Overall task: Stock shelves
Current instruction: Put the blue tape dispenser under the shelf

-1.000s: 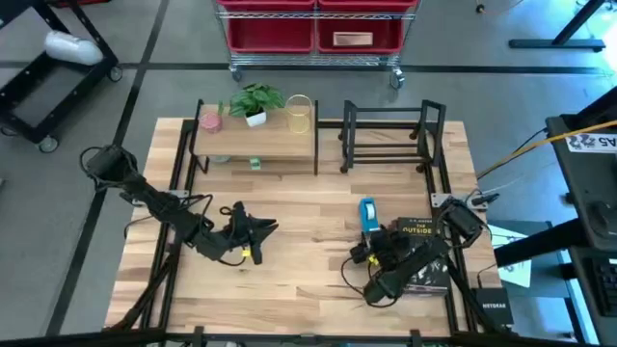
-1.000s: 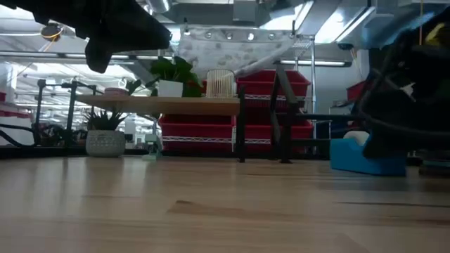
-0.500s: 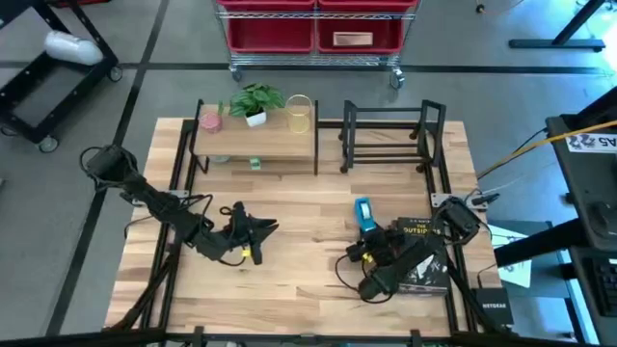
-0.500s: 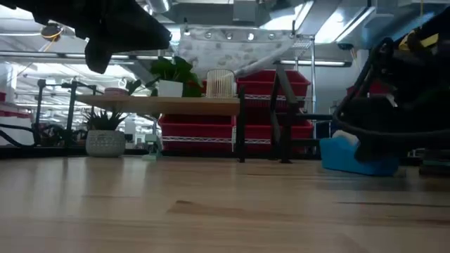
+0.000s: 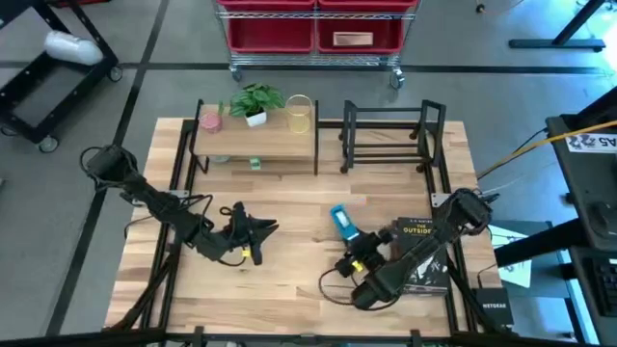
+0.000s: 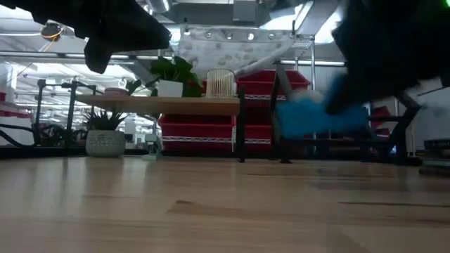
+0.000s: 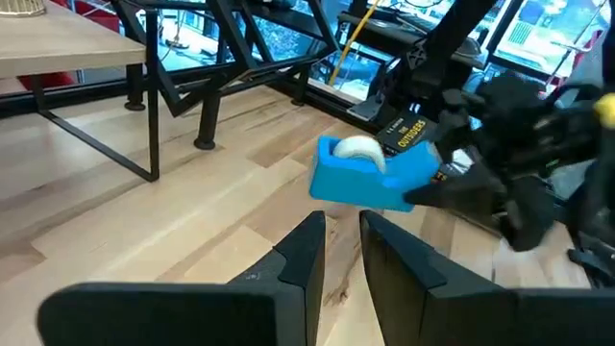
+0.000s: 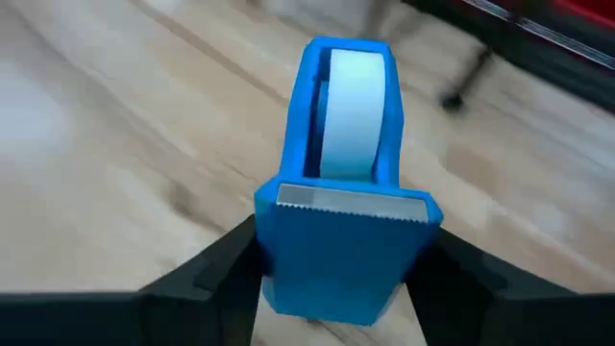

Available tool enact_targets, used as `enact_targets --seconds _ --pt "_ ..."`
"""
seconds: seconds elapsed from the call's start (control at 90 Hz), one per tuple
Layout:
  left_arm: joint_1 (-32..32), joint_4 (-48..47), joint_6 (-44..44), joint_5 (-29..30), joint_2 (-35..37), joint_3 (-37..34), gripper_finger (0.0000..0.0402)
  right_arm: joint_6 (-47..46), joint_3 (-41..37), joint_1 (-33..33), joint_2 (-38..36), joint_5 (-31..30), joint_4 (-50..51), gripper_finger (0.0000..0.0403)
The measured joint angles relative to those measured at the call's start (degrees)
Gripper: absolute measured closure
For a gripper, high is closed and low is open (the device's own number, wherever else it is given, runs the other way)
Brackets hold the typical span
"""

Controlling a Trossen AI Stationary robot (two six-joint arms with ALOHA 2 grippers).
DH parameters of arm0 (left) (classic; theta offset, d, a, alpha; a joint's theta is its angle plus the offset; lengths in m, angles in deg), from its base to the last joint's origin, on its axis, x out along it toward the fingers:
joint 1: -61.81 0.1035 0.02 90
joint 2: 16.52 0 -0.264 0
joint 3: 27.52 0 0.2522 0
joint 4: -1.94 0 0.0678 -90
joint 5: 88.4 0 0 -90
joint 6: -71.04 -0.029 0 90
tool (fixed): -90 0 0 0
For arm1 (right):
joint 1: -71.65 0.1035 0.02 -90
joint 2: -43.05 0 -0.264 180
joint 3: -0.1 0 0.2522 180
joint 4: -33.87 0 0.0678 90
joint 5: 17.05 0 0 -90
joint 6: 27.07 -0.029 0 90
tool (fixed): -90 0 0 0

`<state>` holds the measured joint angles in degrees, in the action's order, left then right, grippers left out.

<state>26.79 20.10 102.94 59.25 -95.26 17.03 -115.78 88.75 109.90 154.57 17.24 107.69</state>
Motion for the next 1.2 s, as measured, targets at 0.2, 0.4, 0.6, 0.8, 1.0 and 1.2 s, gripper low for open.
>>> enact_targets --seconds 0.2,0.4,0.6,0.8,1.0,1.2 --pt "-3.9 6.0 -6.9 0.0 3.3 0.1 0.0348 27.0 2.7 -6.6 -0.7 5.1 -22.8 0.0212" --pt "-9.1 8.0 -13.7 1.3 7.7 0.1 0.0348 40.9 2.3 -14.8 2.1 9.3 -41.1 0.0212" --pt "-12.5 7.3 -15.8 5.1 8.2 0.1 0.0348 42.8 2.3 -21.6 7.9 6.5 -51.2 0.0212" --pt "-13.8 6.2 -15.4 6.8 8.2 0.1 0.0348 44.2 2.6 -25.9 14.4 5.4 -66.0 0.0212" --pt "-13.8 6.0 -15.4 6.7 8.2 0.1 0.0348 44.2 7.0 -30.2 18.5 1.7 -69.2 0.0212" --pt "-13.8 6.0 -15.5 7.1 8.2 0.1 0.0348 46.9 14.4 -33.7 22.5 1.6 -66.1 0.0213"
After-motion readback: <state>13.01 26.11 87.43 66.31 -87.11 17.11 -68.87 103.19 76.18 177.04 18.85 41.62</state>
